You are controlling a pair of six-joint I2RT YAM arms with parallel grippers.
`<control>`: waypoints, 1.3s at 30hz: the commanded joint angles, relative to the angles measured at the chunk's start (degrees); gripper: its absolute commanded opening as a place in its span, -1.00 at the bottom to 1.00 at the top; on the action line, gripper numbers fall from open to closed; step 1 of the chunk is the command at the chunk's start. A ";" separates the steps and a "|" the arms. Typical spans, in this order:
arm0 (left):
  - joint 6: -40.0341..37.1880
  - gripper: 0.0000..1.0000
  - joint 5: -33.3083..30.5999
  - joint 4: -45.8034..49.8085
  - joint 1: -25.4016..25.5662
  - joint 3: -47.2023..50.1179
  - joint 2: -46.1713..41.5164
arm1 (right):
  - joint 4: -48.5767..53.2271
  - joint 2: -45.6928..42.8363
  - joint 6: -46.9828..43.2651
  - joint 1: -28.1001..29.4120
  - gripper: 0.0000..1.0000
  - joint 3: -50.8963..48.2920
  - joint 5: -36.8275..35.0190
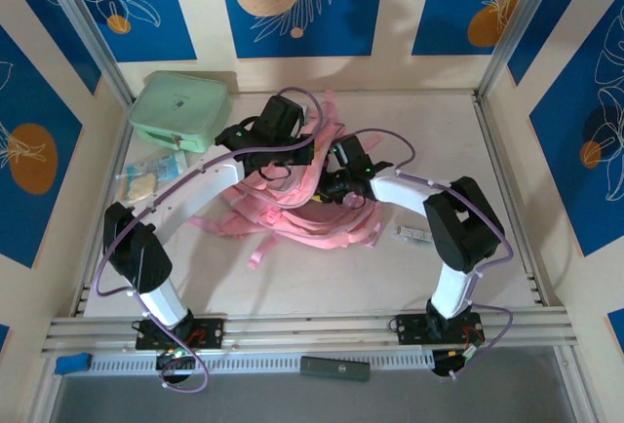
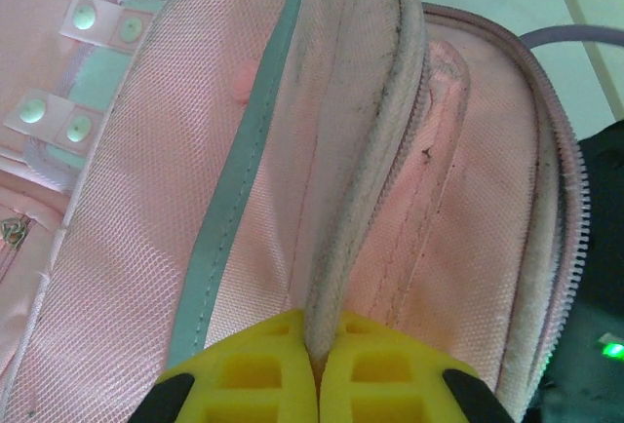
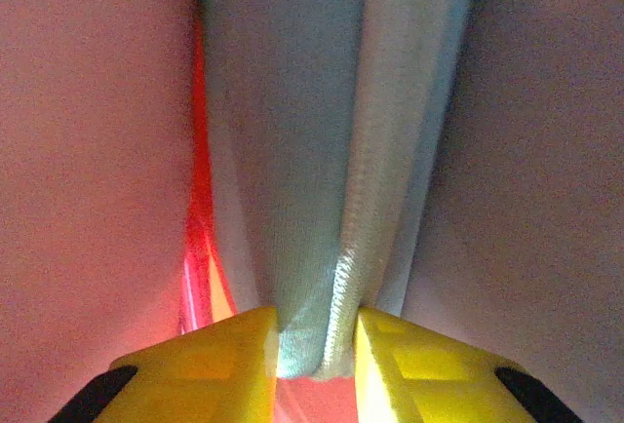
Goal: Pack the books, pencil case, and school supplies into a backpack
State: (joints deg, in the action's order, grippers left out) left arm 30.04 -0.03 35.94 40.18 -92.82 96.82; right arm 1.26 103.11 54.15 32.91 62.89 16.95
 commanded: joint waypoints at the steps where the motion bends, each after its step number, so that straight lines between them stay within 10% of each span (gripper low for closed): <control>1: 2.25 -1.00 0.37 -5.26 0.14 -0.50 -2.71 | -10.03 -1.00 2.01 1.12 -0.46 -0.50 -0.39; 10: 2.48 -0.96 3.05 -6.40 -0.08 1.00 -0.83 | 4.25 -19.19 -4.46 -2.89 -0.21 -11.54 -9.41; 20: 4.05 0.04 13.79 -14.78 -1.47 16.36 -12.43 | 29.74 -37.41 -7.95 -1.53 -0.02 -12.63 -25.14; 32: 12.70 0.23 9.95 -21.06 -10.75 42.78 -25.48 | 39.30 -24.18 0.03 20.47 0.04 -1.56 -33.89; 39: 16.06 0.25 12.42 -28.10 -14.79 47.73 -20.38 | 34.23 -15.64 0.43 22.07 0.02 0.21 -31.54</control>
State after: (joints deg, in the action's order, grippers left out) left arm 44.14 10.52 13.06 26.28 -45.36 74.94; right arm 36.38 86.08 53.19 55.48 61.52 -14.61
